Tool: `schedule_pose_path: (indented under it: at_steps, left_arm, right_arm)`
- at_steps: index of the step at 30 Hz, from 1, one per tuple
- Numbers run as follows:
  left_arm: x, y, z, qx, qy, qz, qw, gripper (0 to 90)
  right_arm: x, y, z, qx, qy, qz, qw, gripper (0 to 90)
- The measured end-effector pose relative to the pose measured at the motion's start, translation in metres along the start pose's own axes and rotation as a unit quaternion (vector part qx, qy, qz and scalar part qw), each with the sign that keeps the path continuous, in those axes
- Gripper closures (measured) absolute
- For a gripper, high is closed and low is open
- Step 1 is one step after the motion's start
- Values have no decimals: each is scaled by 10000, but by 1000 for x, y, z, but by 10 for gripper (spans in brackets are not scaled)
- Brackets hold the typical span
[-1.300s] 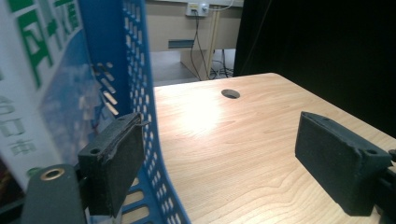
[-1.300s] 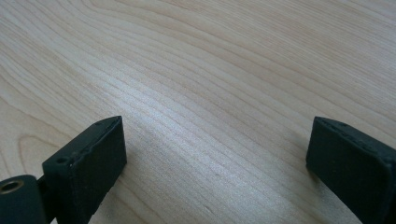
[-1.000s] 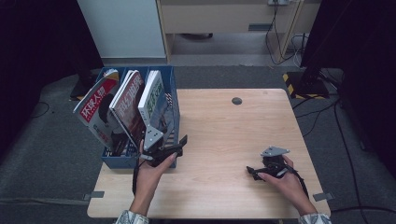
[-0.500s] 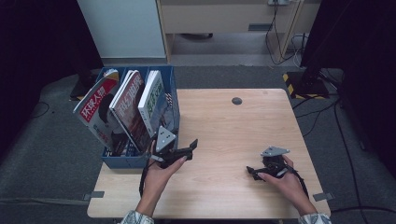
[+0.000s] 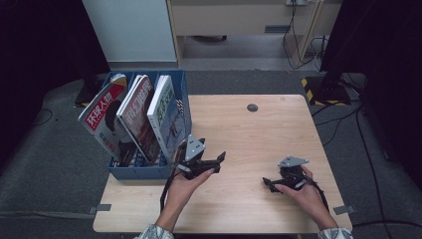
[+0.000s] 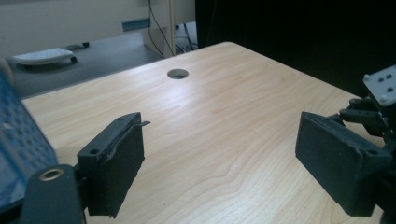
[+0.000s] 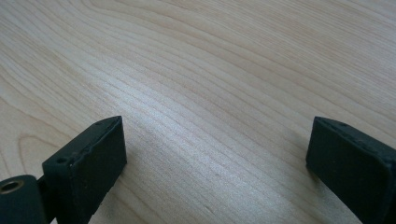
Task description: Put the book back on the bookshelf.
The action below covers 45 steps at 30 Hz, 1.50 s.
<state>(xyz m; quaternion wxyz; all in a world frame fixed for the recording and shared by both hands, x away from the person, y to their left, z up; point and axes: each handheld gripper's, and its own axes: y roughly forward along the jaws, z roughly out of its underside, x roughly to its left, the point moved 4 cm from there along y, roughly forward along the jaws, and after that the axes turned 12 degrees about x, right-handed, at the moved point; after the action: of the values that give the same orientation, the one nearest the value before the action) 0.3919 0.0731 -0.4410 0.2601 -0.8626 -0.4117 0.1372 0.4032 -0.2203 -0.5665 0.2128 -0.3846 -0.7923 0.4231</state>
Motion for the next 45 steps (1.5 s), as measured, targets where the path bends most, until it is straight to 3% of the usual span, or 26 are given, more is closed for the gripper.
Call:
schedule_pose_path:
  at_steps: [15,20,35,45]
  left_arm:
    - [-15,25,8,348,155,112,9992,149]
    - [-19,38,15,563,247,113,9980,149]
    - [-21,66,34,1077,300,98,9937,147]
    - [-21,80,49,1473,333,79,9885,134]
  right_arm:
    - [0,0,0,3,9,-3,10000,53]
    - [0,0,0,1,-1,-1,10000,53]
    - [0,0,0,1,-1,-1,10000,53]
    - [0,0,0,1,-2,-2,10000,53]
